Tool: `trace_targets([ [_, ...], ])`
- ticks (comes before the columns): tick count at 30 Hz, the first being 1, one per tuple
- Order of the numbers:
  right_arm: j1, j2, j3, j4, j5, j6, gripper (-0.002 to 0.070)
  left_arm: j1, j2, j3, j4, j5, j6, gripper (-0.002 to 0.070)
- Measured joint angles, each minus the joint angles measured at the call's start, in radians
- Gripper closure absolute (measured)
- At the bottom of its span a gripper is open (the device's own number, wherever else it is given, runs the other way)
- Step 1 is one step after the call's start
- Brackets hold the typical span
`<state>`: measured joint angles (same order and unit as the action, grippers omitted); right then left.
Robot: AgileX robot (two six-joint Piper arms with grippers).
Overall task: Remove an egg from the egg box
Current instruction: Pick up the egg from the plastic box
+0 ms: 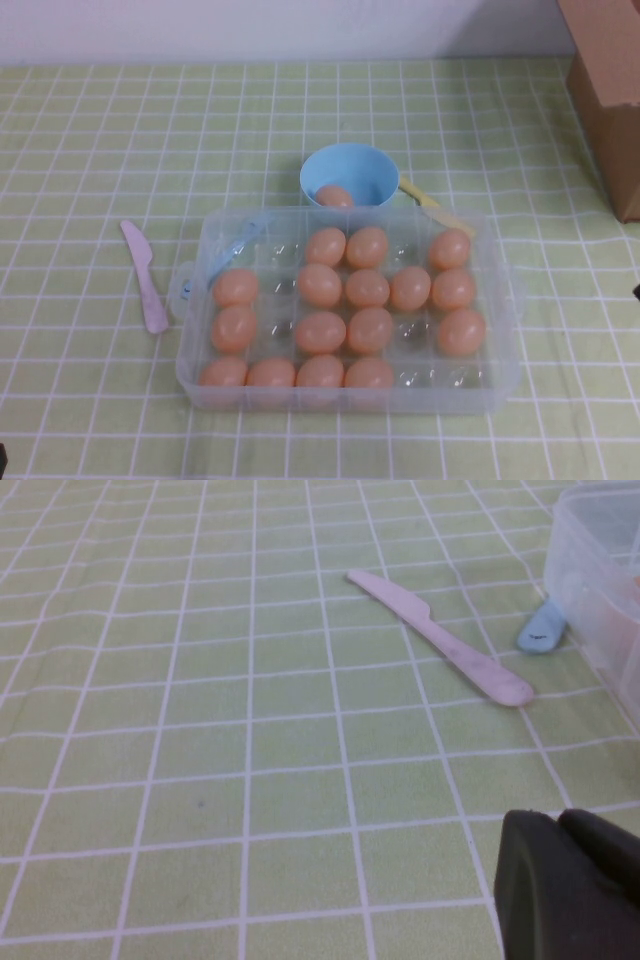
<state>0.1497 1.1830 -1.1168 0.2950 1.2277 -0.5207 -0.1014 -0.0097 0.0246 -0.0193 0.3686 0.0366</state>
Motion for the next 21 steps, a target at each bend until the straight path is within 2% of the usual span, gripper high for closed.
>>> trace_targets([
  [6, 0.182, 0.209, -0.139, -0.153, 0.005, 0.019, 0.0694, 0.0, 0.0, 0.0, 0.0, 0.0, 0.0, 0.0678],
  [17, 0.385, 0.529, -0.37, -0.249, 0.005, 0.02, 0.0694, 0.0, 0.0, 0.0, 0.0, 0.0, 0.0, 0.0678],
  [21, 0.417, 0.615, -0.434, -0.263, 0.005, 0.02, 0.0689, 0.0, 0.0, 0.0, 0.0, 0.0, 0.0, 0.0678],
])
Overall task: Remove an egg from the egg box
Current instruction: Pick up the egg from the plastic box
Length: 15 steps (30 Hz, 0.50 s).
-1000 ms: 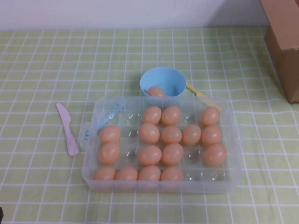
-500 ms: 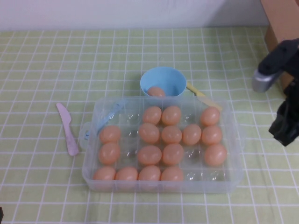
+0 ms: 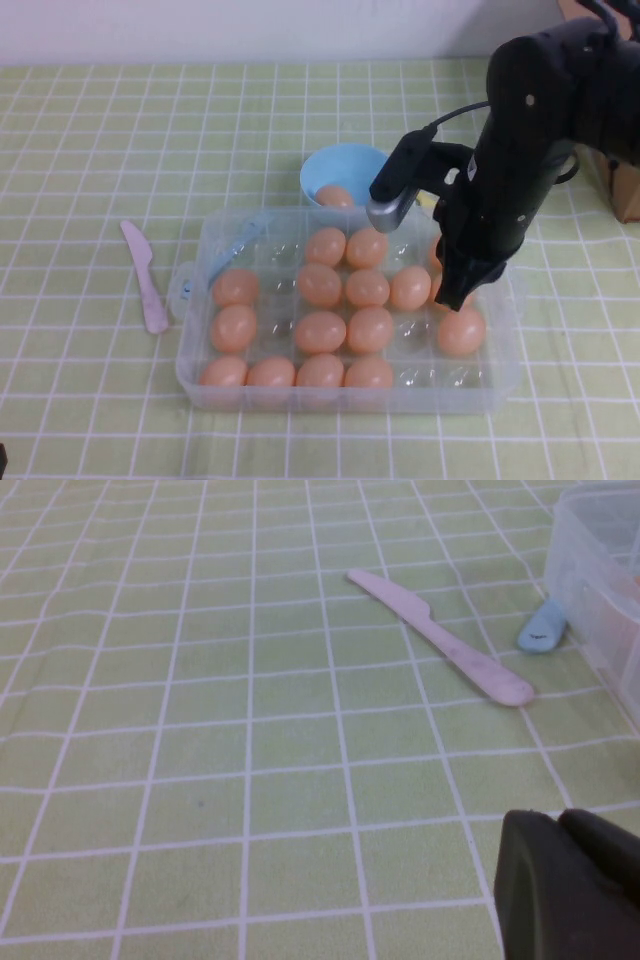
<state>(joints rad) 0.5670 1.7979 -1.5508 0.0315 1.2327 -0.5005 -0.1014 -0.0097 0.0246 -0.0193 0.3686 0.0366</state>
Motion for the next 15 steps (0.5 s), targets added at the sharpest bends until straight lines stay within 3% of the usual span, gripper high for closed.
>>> trace_targets([
  [4, 0.0, 0.07, -0.052, 0.007, -0.002, -0.014, 0.0604, 0.0, 0.0, 0.0, 0.0, 0.0, 0.0, 0.0678],
  [6, 0.003, 0.1, -0.075, 0.022, -0.004, -0.029, 0.0505, 0.0, 0.0, 0.0, 0.0, 0.0, 0.0, 0.0678],
  [8, 0.008, 0.13, -0.094, 0.024, -0.026, -0.04, 0.0346, 0.0, 0.0, 0.0, 0.0, 0.0, 0.0, 0.0678],
  [11, 0.01, 0.168, -0.106, 0.017, -0.072, -0.066, 0.0182, 0.0, 0.0, 0.0, 0.0, 0.0, 0.0, 0.0678],
  [15, 0.012, 0.213, -0.108, -0.025, -0.124, -0.084, 0.0143, 0.0, 0.0, 0.0, 0.0, 0.0, 0.0, 0.0678],
])
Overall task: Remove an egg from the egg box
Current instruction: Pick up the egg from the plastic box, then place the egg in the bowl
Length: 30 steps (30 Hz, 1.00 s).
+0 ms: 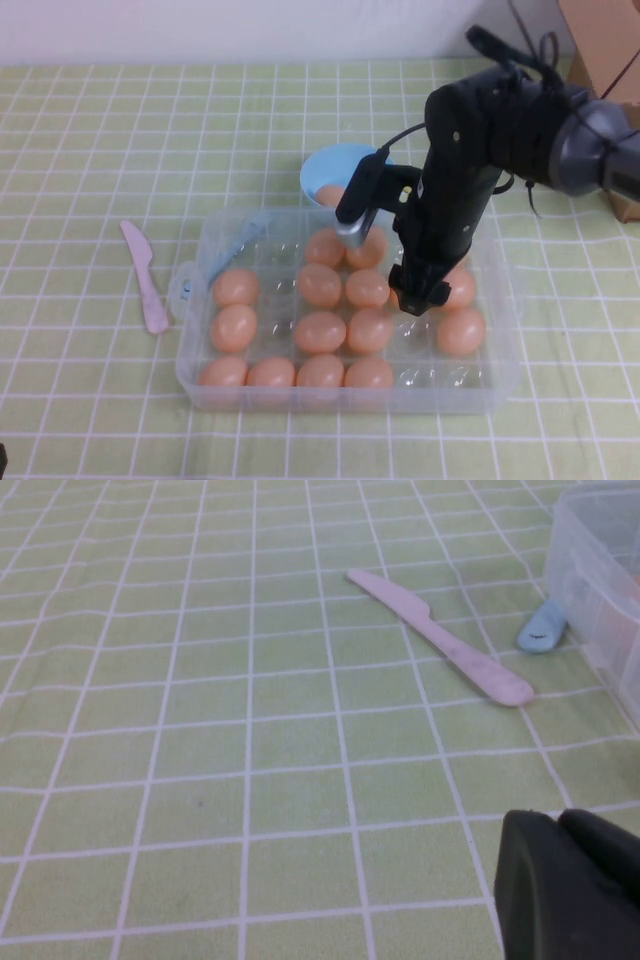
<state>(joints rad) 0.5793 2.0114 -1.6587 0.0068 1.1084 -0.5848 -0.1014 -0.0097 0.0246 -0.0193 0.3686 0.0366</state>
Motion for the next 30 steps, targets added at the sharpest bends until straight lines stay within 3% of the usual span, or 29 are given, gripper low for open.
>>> trace_targets([
  [12, 0.002, 0.064, 0.0, -0.023, -0.071, -0.017, 0.0181, 0.0, 0.0, 0.0, 0.0, 0.0, 0.0, 0.0678],
  [16, 0.002, 0.072, 0.0, -0.023, -0.075, -0.017, 0.0238, 0.0, 0.0, 0.0, 0.0, 0.0, 0.0, 0.0678],
  [19, 0.002, 0.074, -0.007, -0.024, -0.067, -0.017, 0.0238, 0.0, 0.0, 0.0, 0.0, 0.0, 0.0, 0.0678],
  [30, 0.005, 0.056, -0.303, -0.027, 0.083, 0.076, 0.0238, 0.0, 0.0, 0.0, 0.0, 0.0, 0.0, 0.0678],
])
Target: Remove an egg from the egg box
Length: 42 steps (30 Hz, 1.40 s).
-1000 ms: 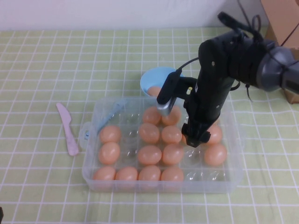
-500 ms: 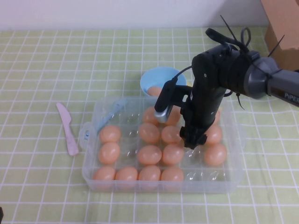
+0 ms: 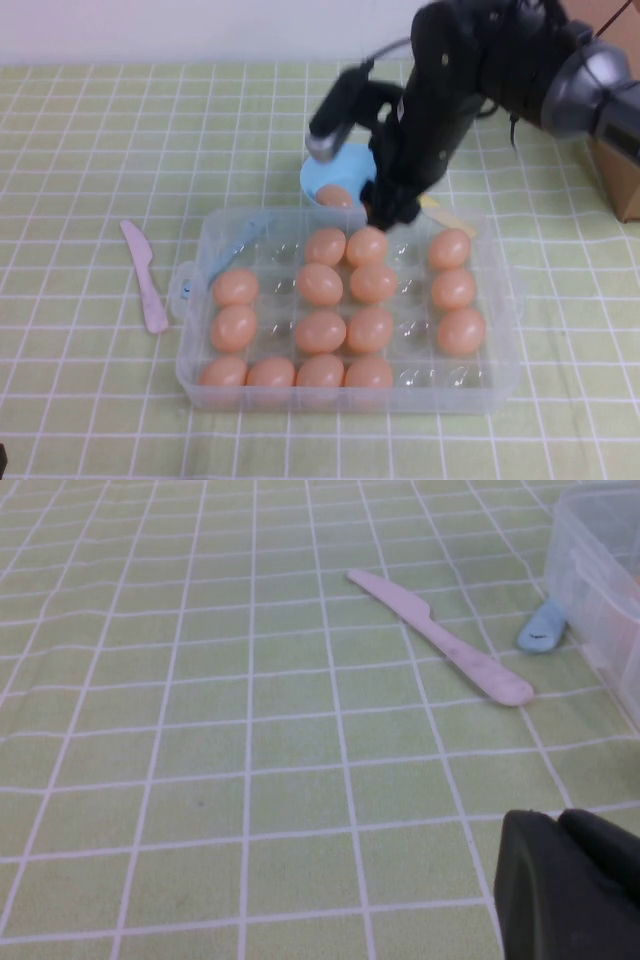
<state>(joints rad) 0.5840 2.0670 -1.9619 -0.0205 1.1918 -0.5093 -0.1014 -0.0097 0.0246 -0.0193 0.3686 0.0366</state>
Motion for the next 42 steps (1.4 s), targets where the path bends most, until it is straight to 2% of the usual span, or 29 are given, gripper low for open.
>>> trace_targets([
  [11, -0.046, 0.101, -0.059, -0.002, -0.448, 0.161, 0.0239, 0.0, 0.0, 0.0, 0.0, 0.0, 0.0, 0.0678],
  [19, -0.08, 0.198, -0.066, -0.002, -0.492, 0.203, 0.0239, 0.0, 0.0, 0.0, 0.0, 0.0, 0.0, 0.0678],
  [24, -0.089, 0.202, -0.067, -0.004, -0.502, 0.235, 0.0192, 0.0, 0.0, 0.0, 0.0, 0.0, 0.0, 0.0678],
  [30, -0.09, 0.165, -0.067, -0.004, -0.461, 0.241, 0.0199, 0.0, 0.0, 0.0, 0.0, 0.0, 0.0, 0.0678],
  [33, -0.09, 0.116, -0.067, -0.002, -0.446, 0.247, 0.0251, 0.0, 0.0, 0.0, 0.0, 0.0, 0.0, 0.0678],
  [35, -0.086, 0.073, -0.067, -0.002, -0.42, 0.273, 0.0344, 0.0, 0.0, 0.0, 0.0, 0.0, 0.0, 0.0678],
  [37, -0.078, 0.026, -0.058, -0.008, -0.394, 0.307, 0.049, 0.0, 0.0, 0.0, 0.0, 0.0, 0.0, 0.0678],
  [39, -0.062, -0.034, -0.015, -0.008, -0.399, 0.334, 0.0596, 0.0, 0.0, 0.0, 0.0, 0.0, 0.0, 0.0678],
  [42, -0.035, -0.137, 0.129, -0.008, -0.482, 0.365, 0.0664, 0.0, 0.0, 0.0, 0.0, 0.0, 0.0, 0.0678],
])
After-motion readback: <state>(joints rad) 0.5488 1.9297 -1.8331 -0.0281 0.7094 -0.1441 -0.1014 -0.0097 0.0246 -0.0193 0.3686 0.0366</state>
